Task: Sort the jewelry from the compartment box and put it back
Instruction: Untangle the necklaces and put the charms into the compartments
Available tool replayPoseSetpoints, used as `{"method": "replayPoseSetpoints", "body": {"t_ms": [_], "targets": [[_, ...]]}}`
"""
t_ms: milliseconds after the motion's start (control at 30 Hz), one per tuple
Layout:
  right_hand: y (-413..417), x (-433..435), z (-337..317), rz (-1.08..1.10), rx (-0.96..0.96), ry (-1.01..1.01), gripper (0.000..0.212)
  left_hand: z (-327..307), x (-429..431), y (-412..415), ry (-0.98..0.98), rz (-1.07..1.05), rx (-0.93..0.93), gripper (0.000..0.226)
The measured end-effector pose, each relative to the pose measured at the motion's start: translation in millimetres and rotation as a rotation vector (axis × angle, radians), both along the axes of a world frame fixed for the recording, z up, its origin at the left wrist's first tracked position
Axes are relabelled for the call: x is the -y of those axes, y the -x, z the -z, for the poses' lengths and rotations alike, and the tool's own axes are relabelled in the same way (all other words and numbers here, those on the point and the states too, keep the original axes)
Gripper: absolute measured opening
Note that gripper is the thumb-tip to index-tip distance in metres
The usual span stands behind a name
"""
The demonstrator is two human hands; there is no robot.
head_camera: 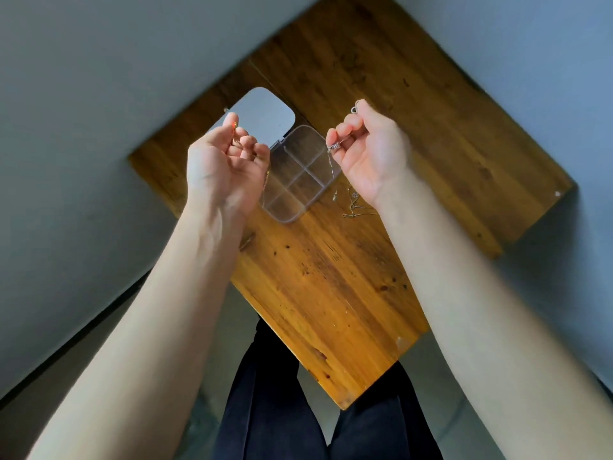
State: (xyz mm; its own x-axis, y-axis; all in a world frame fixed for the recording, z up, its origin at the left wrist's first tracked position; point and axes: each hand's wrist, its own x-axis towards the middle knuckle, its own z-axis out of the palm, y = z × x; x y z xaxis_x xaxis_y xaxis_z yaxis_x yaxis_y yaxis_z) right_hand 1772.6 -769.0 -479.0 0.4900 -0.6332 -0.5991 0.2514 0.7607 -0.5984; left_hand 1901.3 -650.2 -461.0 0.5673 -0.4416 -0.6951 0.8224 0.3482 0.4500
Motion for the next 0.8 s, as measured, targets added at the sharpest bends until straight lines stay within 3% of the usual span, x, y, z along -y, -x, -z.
{"method": "replayPoseSetpoints", "body": {"t_ms": [233, 433, 800], "targets": [[-36, -11, 25, -0.107, -0.214, 0.027, 0.025, 2, 1, -11, -0.011, -0.049, -0.020, 0.029], [-42, -23, 66, -0.121, -0.467, -0.078, 0.023, 3, 0, -22, -0.003, -0.070, -0.012, 0.027], [-35, -21, 51, -0.043, -0.286, 0.057, 0.020, 14, -1, -37, -0.017, -0.059, -0.011, 0.028]]}}
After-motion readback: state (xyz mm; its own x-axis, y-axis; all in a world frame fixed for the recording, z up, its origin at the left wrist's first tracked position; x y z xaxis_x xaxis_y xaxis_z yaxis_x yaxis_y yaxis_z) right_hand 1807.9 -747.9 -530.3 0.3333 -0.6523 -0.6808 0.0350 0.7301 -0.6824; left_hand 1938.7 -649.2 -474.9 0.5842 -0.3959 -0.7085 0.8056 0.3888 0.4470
